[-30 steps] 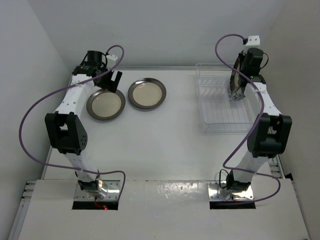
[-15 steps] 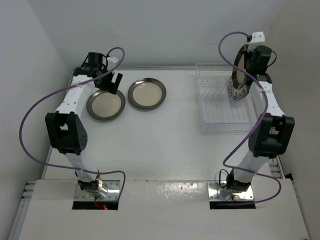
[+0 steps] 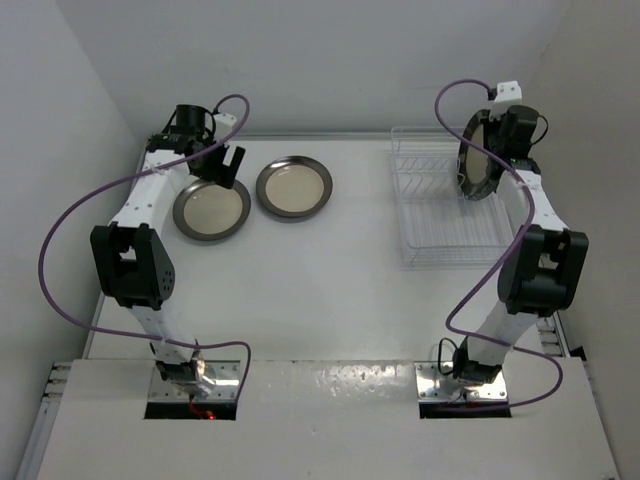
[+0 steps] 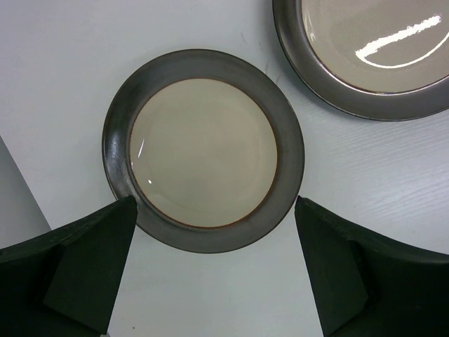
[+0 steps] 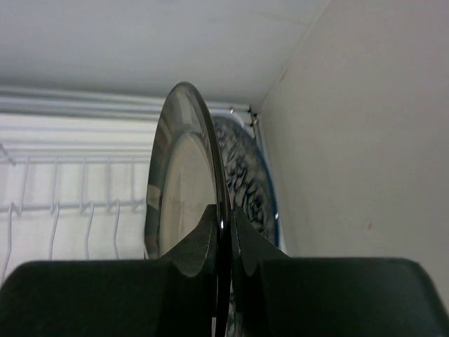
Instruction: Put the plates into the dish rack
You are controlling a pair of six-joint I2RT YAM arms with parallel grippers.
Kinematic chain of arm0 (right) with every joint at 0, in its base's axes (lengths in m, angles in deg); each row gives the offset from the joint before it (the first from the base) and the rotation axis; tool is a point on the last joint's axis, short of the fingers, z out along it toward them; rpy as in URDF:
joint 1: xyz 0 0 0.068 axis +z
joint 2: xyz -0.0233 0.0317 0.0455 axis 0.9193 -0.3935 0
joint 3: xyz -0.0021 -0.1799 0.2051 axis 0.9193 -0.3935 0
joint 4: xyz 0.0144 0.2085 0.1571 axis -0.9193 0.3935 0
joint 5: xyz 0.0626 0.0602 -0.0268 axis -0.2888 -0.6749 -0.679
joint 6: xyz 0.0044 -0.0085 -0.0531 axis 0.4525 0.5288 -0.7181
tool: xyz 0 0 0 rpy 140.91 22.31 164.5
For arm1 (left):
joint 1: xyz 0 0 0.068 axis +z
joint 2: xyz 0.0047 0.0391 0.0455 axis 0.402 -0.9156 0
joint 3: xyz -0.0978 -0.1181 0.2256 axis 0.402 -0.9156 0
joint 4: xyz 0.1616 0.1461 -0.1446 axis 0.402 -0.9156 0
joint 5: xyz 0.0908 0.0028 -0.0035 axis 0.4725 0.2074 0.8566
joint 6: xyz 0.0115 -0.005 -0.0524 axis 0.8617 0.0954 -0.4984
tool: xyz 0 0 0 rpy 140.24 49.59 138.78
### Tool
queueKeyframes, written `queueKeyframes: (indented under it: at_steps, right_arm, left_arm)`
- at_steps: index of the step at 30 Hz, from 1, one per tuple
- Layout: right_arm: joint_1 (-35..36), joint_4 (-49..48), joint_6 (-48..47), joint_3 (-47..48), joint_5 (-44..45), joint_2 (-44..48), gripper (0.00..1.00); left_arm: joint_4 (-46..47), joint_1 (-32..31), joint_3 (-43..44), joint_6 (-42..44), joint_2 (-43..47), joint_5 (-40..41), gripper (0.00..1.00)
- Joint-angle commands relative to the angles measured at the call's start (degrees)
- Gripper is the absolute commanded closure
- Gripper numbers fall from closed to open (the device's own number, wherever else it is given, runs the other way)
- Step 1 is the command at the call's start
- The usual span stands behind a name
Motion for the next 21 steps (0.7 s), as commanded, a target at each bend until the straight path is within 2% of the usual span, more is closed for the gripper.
queueKeyframes:
  at_steps: [1, 9, 11, 14, 15, 16, 18, 19, 21]
  right_arm:
    - [0.04, -11.21, 0.73, 1.01, -1.76, 3.63, 1.00]
    - [0.13, -10.69, 2.04, -2.43, -2.20, 2.93, 1.00]
    - [0.30, -7.19, 3.10, -1.37, -0.98, 2.23, 1.00]
    - [0.39, -7.26, 4.59, -1.63, 0.87, 1.69, 0.93]
    - [0.22, -7.34, 5.46, -1.55, 1.48, 1.52, 0.87]
    - [0.13, -6.21, 5.91, -1.46, 1.14, 1.70, 0.73]
    - [0.21, -5.24, 5.74, -0.41, 0.87, 1.96, 0.52]
    - [0.30, -3.58, 5.74, 0.29, 0.96, 2.22, 0.38]
    - [0.30, -2.34, 5.91, 0.56, 0.87, 2.75, 0.30]
  left_arm:
    - [1.06, 0.44, 0.79, 0.15, 2.32, -0.62, 0.00]
    - [1.06, 0.44, 0.79, 0.68, 2.32, -0.62, 0.00]
    - [1.06, 0.44, 0.79, 1.30, 1.45, -0.10, 0.00]
    - [0.53, 1.58, -0.26, 0.51, -0.04, -0.10, 0.00]
    - [0.53, 3.32, -0.27, -0.02, -1.09, -1.32, 0.00]
    - [0.53, 4.56, -0.88, -1.42, -1.10, -3.07, 0.00]
    - [0.53, 8.58, -0.88, -3.00, -2.77, -4.31, 0.00]
    - [0.53, 10.18, -0.88, -4.75, -4.34, -5.01, 0.00]
    - [0.53, 13.34, -0.88, -6.43, -6.19, -7.12, 0.00]
